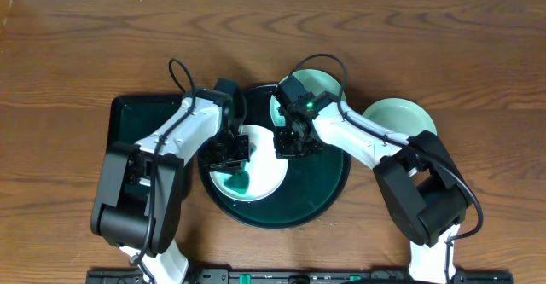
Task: Clean dirty plates on tray and stack at the side
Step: 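Scrub the lower plate with the sponge in the left gripper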
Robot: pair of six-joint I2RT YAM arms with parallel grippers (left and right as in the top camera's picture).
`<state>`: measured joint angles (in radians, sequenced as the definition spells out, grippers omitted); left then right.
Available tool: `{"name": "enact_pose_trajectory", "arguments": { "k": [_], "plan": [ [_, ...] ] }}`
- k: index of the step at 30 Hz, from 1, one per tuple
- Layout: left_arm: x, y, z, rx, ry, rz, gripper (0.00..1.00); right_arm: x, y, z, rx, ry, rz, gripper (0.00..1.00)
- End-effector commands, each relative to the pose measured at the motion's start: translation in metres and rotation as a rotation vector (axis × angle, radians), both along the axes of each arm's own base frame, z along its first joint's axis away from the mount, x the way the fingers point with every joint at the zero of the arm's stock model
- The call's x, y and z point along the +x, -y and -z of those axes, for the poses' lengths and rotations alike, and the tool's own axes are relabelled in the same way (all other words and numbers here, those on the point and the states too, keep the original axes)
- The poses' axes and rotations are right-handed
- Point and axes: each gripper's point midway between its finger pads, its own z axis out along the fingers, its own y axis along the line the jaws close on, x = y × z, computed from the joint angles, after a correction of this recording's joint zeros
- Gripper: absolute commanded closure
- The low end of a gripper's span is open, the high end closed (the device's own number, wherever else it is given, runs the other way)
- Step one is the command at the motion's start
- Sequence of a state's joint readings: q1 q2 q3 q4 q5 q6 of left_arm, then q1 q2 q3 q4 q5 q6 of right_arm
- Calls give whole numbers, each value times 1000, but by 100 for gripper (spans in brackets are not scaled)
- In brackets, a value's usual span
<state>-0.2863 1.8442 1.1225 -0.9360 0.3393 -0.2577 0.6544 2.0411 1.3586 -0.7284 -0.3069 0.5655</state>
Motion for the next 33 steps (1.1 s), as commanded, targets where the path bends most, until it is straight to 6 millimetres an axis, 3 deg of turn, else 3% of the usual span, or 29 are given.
{"name": "enact_pose_trajectory", "arguments": {
  "k": [1, 4, 7, 10, 13, 16, 20, 24, 27, 31, 33],
  "plan": [
    [-8, 31, 3, -149, -29, 45, 93, 1, -4, 5, 8, -8, -11, 99],
    [8, 34, 9, -133, 56, 71, 93, 1, -3, 5, 7, -9, -11, 99],
    [33, 24, 16, -53, 169, 77, 93, 1, -3, 5, 7, -9, -11, 99],
    [48, -12, 22, 170, 226, -28, 93, 1, -3, 5, 7, -9, -11, 99],
    [43, -52, 21, 393, 217, -133, 93, 1, -3, 5, 7, -8, -14, 99],
    [35, -68, 18, 459, 186, -153, 93, 1, -3, 5, 7, -9, -14, 99],
    [26, -53, 20, 369, 130, -160, 93, 2, -3, 5, 8, -7, -15, 99],
    [23, 14, 14, -50, 101, 28, 93, 1, -3, 5, 7, -8, -21, 99],
    [20, 46, 1, -274, 113, 128, 93, 1, -3, 5, 6, -8, -21, 99],
    [30, 38, 6, -218, 160, 133, 93, 1, -3, 5, 10, -9, -20, 99],
    [41, 11, 16, -38, 179, 33, 93, 2, -3, 5, 11, -7, -20, 99]
  ]
}}
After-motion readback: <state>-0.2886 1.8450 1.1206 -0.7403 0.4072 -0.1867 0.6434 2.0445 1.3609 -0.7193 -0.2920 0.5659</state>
